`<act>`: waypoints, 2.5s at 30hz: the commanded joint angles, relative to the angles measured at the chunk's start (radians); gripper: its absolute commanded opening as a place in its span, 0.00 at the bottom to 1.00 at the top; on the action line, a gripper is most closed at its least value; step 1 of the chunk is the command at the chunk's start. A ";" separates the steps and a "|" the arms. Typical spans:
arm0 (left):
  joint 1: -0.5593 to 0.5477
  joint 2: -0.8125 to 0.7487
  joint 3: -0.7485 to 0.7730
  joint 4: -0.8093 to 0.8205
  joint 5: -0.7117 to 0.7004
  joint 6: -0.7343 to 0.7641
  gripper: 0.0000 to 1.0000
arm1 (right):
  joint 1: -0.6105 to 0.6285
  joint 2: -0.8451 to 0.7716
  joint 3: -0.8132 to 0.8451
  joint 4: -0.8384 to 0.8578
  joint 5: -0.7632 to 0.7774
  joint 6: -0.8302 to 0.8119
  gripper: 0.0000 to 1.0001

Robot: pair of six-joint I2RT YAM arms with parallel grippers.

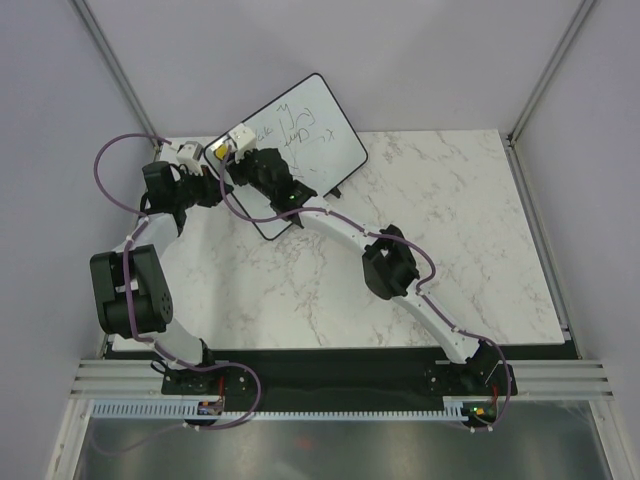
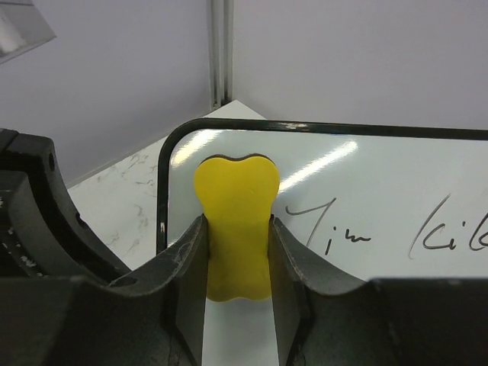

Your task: Erase the whiteboard

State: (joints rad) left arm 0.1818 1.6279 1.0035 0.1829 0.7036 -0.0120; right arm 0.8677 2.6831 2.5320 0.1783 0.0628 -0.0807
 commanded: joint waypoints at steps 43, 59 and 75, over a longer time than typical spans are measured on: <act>-0.100 -0.112 -0.065 0.010 -0.075 0.469 0.02 | -0.019 -0.022 0.045 -0.304 0.034 0.320 0.00; -0.122 -0.157 -0.085 -0.008 -0.061 0.457 0.02 | -0.208 -0.101 -0.084 -0.194 0.114 0.297 0.00; -0.021 -0.183 0.024 -0.249 -0.024 0.169 0.44 | -0.205 -0.525 -0.640 -0.388 0.052 0.239 0.00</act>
State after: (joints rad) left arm 0.1345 1.4719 0.9970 -0.0128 0.6399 0.2501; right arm 0.6769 2.2879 1.9522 -0.0864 0.1574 0.1951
